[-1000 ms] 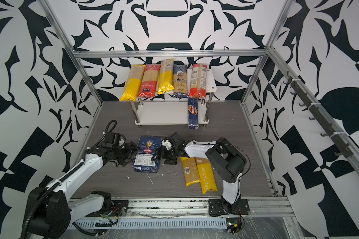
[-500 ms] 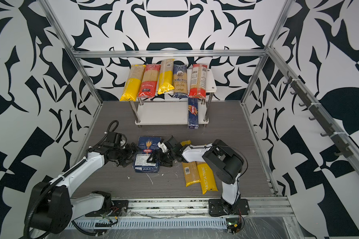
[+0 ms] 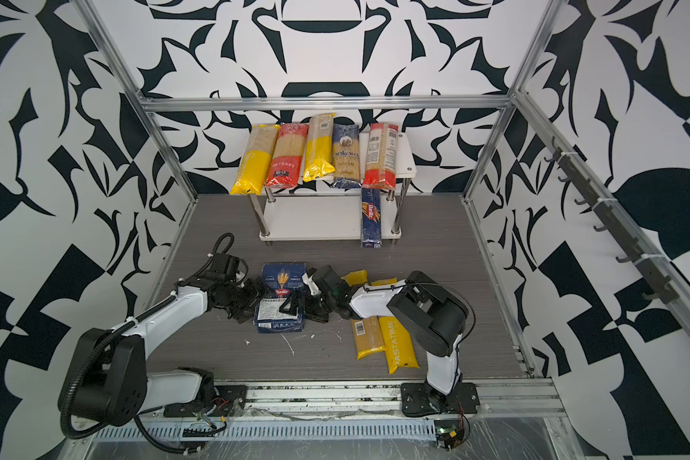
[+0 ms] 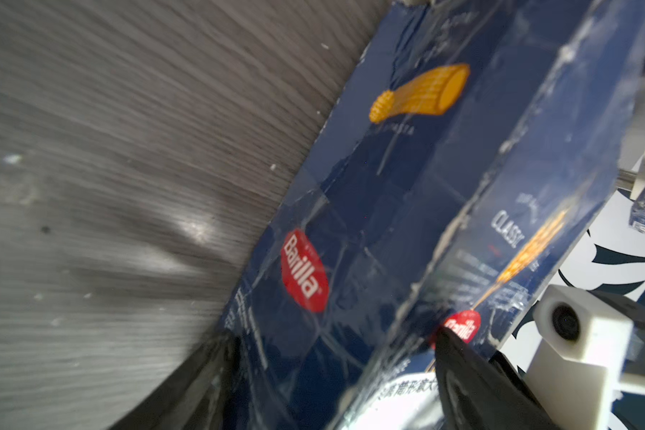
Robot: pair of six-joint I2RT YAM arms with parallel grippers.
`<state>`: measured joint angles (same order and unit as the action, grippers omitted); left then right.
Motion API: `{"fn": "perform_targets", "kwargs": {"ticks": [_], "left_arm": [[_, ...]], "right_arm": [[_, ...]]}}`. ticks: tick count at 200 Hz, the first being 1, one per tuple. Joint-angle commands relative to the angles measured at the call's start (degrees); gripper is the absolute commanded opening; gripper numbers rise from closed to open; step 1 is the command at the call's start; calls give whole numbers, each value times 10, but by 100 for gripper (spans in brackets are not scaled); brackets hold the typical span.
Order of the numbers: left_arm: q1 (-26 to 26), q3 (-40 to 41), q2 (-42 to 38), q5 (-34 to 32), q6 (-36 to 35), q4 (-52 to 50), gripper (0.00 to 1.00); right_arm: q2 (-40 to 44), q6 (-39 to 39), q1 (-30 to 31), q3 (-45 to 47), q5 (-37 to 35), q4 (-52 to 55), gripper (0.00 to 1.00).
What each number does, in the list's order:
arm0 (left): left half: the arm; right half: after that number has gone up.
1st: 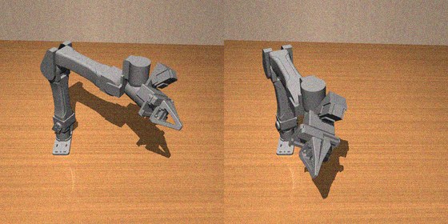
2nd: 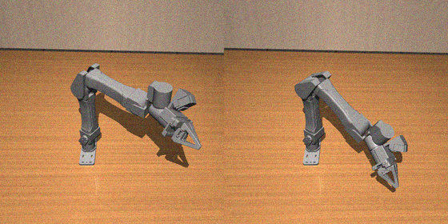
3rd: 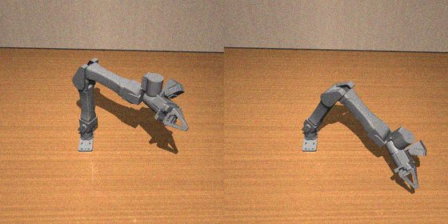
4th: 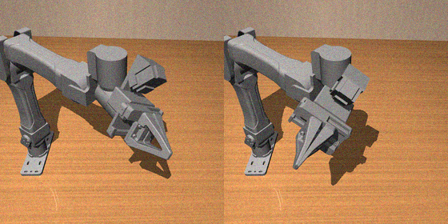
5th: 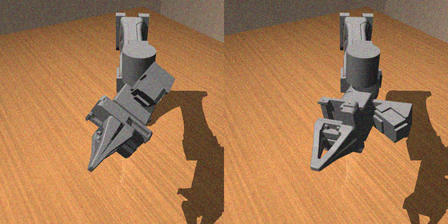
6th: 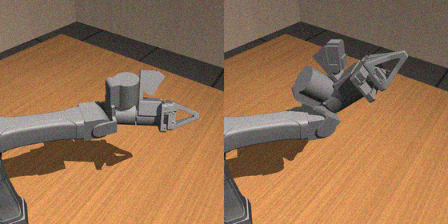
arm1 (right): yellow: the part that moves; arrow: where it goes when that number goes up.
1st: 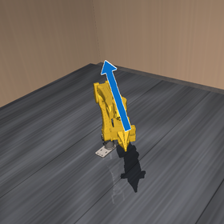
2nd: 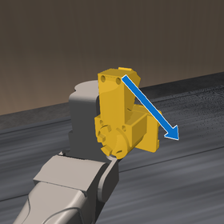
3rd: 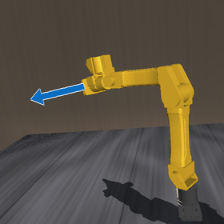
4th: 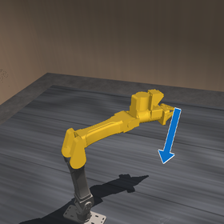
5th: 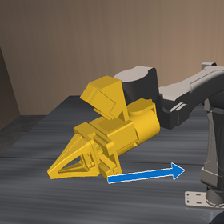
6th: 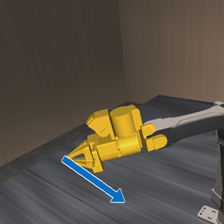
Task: Arrange pasta packages on shelves
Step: Pick up the pasta box from the center of the table.
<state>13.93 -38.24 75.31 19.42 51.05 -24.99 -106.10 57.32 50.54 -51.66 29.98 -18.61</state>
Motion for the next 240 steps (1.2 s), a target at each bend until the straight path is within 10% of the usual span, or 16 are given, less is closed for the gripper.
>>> {"fn": "perform_targets", "kwargs": {"ticks": [1,139,240], "left_arm": [[11,4,23,66,-2,25,86],[17,24,75,246,56,260,86],[31,29,64,232,72,275,86]], "right_arm": [[-44,-18,11,19,-45,27,100],[-141,25,21,-15,17,-137,100],[-115,17,7,1,27,-142,97]]}}
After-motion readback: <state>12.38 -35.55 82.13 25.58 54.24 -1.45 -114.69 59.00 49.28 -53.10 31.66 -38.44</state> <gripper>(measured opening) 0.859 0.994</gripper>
